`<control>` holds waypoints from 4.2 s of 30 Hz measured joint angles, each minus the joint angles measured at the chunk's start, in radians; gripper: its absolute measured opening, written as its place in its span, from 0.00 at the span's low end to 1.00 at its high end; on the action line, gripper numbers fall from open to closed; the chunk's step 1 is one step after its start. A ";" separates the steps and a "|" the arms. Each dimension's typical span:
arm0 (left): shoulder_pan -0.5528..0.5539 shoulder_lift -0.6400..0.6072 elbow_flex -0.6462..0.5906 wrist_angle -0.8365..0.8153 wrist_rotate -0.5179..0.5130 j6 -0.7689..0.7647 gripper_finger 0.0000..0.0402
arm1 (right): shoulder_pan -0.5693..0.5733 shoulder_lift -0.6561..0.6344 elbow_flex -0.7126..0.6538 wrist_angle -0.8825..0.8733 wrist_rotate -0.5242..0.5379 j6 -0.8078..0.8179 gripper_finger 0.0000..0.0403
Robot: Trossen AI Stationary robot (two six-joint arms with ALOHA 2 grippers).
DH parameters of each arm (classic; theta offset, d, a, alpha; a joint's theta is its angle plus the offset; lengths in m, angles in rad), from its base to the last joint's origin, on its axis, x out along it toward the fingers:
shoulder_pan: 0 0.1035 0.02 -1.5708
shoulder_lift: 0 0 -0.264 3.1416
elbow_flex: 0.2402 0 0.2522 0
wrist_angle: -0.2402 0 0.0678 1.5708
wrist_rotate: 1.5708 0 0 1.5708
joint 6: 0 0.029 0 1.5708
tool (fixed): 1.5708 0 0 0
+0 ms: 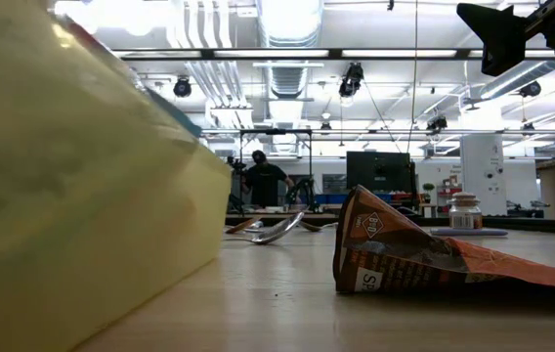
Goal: Pick & Place Food Item
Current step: Put the green seasoning bottle into the blue bin, then put the orange seasoning pack into the blue bin
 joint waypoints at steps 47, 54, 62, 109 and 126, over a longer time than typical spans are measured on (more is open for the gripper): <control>0.006 -0.034 -0.013 0.052 0.002 0.071 0.79 | 0.000 0.000 0.000 0.000 0.000 0.000 0.84; 0.006 -0.145 -0.012 0.029 -0.015 0.132 0.79 | 0.000 0.000 0.000 0.000 0.000 0.000 0.84; 0.042 -0.244 -0.012 0.026 -0.149 0.371 0.79 | 0.000 0.000 0.000 0.000 0.000 0.000 0.84; 0.474 -0.151 0.053 1.011 -0.215 2.429 0.79 | 0.000 0.000 0.000 0.000 0.000 0.000 0.84; 0.486 0.097 0.151 1.126 -0.065 2.437 0.79 | 0.000 0.006 0.000 -0.023 0.000 0.000 0.84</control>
